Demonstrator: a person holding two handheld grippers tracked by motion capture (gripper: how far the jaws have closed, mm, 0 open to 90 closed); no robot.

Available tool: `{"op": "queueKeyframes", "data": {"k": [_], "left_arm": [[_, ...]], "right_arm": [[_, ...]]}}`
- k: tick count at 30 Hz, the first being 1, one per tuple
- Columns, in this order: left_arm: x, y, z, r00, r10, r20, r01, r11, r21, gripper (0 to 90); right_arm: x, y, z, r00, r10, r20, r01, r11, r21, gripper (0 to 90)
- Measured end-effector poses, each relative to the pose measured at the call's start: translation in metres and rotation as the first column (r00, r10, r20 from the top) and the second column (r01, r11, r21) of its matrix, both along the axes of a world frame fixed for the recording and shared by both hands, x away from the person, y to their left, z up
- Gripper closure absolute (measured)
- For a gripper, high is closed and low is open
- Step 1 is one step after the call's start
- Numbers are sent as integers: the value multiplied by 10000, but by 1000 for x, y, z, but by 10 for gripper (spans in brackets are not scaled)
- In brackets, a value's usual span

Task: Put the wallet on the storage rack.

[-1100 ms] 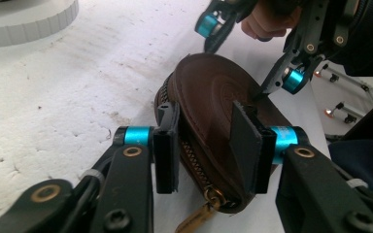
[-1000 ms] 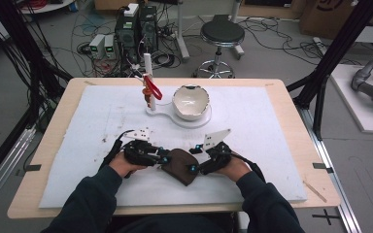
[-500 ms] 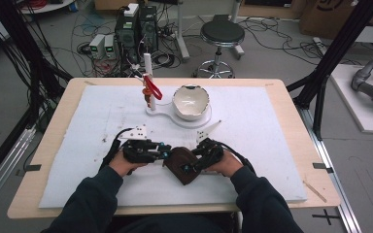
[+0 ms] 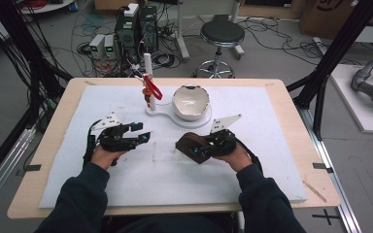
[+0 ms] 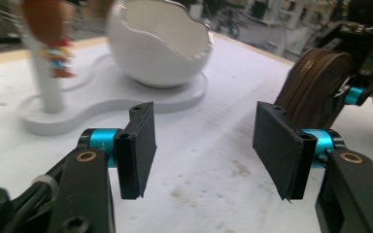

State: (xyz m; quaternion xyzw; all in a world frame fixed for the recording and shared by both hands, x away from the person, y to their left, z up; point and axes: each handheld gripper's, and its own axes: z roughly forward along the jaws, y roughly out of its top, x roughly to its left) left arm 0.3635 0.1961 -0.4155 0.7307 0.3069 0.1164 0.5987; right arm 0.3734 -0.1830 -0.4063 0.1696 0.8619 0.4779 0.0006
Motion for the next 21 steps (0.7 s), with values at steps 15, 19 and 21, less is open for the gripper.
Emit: {"op": "queueKeyframes", "data": {"k": [15,19,21], "left_arm": [[5,21,-2,9942,1038,-294,-1044,9943,-208,241],[5,22,-2,9941,1032,-328,-1042,9941,-288,242],[5,22,-3,9937,1064,-347,-1074,9937,-304,243]], "right_arm": [[42,0,72,9653,-1208,2314,1161,9927,340,650],[65,9,86,9523,-1265,2777,1330,9911,-46,650],[77,13,88,9521,-1285,2775,1411,9896,-260,650]]}}
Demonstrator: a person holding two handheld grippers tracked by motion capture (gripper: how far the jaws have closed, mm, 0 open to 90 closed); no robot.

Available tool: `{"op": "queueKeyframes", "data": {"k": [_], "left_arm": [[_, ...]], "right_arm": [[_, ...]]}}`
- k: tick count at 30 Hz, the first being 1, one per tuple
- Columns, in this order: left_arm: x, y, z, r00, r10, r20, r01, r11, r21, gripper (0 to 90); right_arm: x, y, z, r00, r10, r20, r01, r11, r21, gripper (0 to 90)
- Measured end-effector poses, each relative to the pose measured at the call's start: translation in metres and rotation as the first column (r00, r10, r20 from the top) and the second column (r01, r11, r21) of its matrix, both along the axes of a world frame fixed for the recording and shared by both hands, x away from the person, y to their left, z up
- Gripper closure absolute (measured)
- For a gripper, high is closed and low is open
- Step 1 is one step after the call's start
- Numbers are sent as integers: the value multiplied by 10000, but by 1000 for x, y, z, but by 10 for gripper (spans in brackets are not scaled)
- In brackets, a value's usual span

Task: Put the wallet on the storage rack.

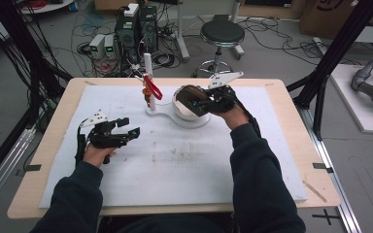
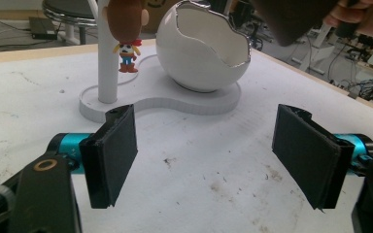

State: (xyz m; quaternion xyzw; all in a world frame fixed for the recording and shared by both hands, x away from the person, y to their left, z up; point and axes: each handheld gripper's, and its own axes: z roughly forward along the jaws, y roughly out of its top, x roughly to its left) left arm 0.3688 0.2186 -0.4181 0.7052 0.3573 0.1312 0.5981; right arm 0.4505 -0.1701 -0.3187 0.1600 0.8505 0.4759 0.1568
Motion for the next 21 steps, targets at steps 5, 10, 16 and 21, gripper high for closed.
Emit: {"op": "queueKeyframes", "data": {"k": [5,10,16,21], "left_arm": [[0,0,0,10000,-61,-53,60,10000,-16,247],[0,1,-1,9999,-75,-101,74,10000,-44,248],[0,1,-1,9999,-75,-101,75,9999,-69,252],[0,1,-1,9999,-90,-102,89,9999,-121,253]], "right_arm": [[24,10,-2,9981,-170,590,230,9944,-1030,650],[42,16,-8,9974,-316,651,428,9833,-1770,650],[52,24,-22,9981,-332,527,450,9691,-2423,649],[58,32,-35,9987,-381,334,461,9564,-2884,649]]}}
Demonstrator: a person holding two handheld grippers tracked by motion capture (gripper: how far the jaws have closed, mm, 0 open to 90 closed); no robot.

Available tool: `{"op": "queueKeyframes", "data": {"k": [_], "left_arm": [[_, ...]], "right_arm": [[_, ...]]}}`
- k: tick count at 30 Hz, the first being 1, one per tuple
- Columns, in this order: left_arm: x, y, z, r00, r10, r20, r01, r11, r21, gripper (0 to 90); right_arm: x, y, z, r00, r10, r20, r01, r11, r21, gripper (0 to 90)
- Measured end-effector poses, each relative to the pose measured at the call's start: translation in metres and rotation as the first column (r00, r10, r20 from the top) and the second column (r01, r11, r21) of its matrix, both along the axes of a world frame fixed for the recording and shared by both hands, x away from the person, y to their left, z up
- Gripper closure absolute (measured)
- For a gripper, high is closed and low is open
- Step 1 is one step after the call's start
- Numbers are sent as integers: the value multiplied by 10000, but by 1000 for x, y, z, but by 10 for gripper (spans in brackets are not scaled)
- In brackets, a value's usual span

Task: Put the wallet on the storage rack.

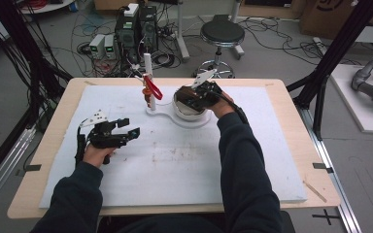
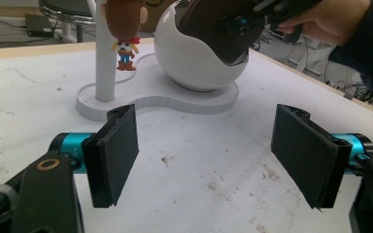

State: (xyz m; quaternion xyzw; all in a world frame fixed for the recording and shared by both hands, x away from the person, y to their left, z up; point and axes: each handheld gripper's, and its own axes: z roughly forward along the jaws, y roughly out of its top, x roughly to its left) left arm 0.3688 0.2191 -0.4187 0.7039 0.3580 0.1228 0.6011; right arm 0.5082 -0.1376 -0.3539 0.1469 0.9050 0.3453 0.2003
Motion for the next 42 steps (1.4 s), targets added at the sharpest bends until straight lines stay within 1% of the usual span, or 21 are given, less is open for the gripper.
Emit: {"op": "queueKeyframes", "data": {"k": [4,7,8,9,11,14,20,22,24,25,26,28,29,30,31,32,33,34,37,40,42], "left_arm": [[0,2,0,10000,56,32,-56,10000,-14,252],[0,4,0,9999,117,14,-117,9999,-56,252],[0,5,0,9999,123,21,-123,9999,-63,252],[0,5,0,9999,143,30,-142,9999,-69,252],[-1,5,0,9998,177,27,-177,9998,-105,252],[-1,4,0,9999,169,25,-169,9998,-69,252],[-1,4,1,9999,151,37,-151,9999,-60,252],[-1,4,1,9999,167,40,-167,9998,-63,253],[-1,5,1,9998,193,67,-192,9998,-101,252],[-1,6,1,9997,209,91,-208,9997,-112,253],[-2,6,2,9996,248,124,-246,9996,-128,252],[-2,6,3,9990,319,304,-318,9995,-14,252],[-3,6,4,9986,352,404,-356,9993,80,252],[-3,6,6,9978,398,536,-408,9990,173,249],[-3,6,7,9968,453,660,-467,9987,190,241],[-3,7,8,9953,553,797,-566,9983,141,233],[-3,7,8,9941,631,880,-638,9979,53,226],[-3,9,8,9930,694,960,-706,9975,93,223],[-2,11,9,9910,860,1029,-876,9961,102,185],[-2,12,9,9886,1063,1069,-1091,9938,199,185],[-1,13,11,9872,1140,1116,-1183,9924,332,186]], "right_arm": [[5,6,-10,9996,-184,-215,182,9998,-130,631],[6,2,-9,9971,-568,-504,600,9962,639,570],[5,0,-6,9966,-748,-353,774,9938,796,516],[5,-3,-3,9956,-896,-277,920,9906,1015,519],[2,-10,5,9960,-870,-191,888,9877,1287,620],[-4,-18,12,9965,-829,-73,831,9887,1244,760],[-9,-20,13,9934,-1147,83,1131,9876,1087,762],[-11,-22,16,9925,-1219,128,1196,9858,1176,724],[-13,-29,20,9909,-1342,97,1306,9765,1715,673],[-18,-34,21,9885,-1510,13,1472,9659,2129,640],[-23,-41,21,9848,-1736,80,1649,9478,2731,580],[-26,-56,21,9801,-1774,-892,1971,9234,3294,483],[-28,-63,21,9738,-1718,-1491,2142,9135,3460,440],[-32,-69,19,9689,-1773,-1725,2299,9028,3633,404],[-39,-75,17,9696,-1830,-1623,2320,8982,3733,380],[-43,-79,17,9646,-1879,-1851,2430,9060,3466,340],[-49,-84,15,9631,-1971,-1834,2500,9076,3374,317],[-57,-89,13,9663,-1983,-1644,2453,9030,3526,313],[-78,-106,4,9644,-2049,-1670,2542,8922,3733,264],[-97,-119,-5,9635,-2282,-1396,2648,8884,3749,218],[-109,-127,-11,9576,-2572,-1298,2872,8876,3601,217]]}}
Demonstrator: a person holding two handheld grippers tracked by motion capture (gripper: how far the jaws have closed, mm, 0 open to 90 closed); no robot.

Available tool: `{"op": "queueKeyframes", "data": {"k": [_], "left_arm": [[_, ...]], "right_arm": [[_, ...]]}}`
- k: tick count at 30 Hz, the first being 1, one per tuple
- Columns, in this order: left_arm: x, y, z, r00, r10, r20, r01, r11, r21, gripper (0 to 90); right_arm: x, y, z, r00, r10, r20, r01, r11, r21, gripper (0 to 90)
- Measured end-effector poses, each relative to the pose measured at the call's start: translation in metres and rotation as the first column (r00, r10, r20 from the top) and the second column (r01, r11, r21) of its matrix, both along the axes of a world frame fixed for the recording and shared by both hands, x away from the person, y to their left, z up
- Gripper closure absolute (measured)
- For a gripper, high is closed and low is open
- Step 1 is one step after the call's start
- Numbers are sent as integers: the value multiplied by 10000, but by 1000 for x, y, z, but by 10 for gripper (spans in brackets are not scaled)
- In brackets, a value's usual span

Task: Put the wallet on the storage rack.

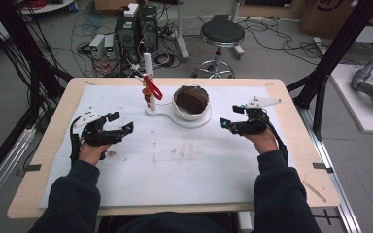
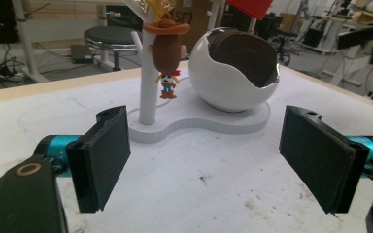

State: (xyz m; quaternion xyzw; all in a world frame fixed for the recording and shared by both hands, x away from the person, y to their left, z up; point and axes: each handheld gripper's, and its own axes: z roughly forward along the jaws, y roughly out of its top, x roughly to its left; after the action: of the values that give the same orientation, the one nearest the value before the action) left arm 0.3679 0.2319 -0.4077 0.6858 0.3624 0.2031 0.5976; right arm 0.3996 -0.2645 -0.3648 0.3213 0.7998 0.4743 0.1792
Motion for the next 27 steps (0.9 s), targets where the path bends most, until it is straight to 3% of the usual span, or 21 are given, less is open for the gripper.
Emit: {"op": "queueKeyframes", "data": {"k": [8,16,27], "left_arm": [[1,4,2,9998,190,49,-189,9998,-43,186],[0,2,3,10000,32,-11,-32,10000,65,187],[-5,-2,4,9999,-139,58,138,9998,132,192]], "right_arm": [[-33,-27,-23,9960,-706,552,720,9971,-228,217],[-40,-41,-25,9891,-1367,553,1365,9906,76,217],[-46,-46,-30,9856,-1611,509,1620,9867,-136,216]]}}
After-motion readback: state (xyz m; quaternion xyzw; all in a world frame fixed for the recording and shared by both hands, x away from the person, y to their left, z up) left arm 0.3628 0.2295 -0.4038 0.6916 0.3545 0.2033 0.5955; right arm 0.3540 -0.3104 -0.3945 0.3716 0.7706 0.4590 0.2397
